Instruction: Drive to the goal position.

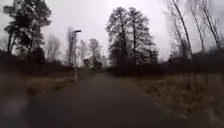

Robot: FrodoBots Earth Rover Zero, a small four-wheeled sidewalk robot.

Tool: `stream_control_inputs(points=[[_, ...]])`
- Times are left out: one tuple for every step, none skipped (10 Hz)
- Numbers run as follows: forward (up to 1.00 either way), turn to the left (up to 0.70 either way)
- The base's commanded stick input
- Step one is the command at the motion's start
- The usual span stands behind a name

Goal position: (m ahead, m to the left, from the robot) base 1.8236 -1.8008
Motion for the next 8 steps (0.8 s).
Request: stream_control_inputs(points=[[0.70, 0.00], [0.70, 0.00], [0.70, 0.00], [0.70, 0.00], [0.70, 0.00], [0.70, 0.00], [0.70, 0.00], [0.70, 0.00]])
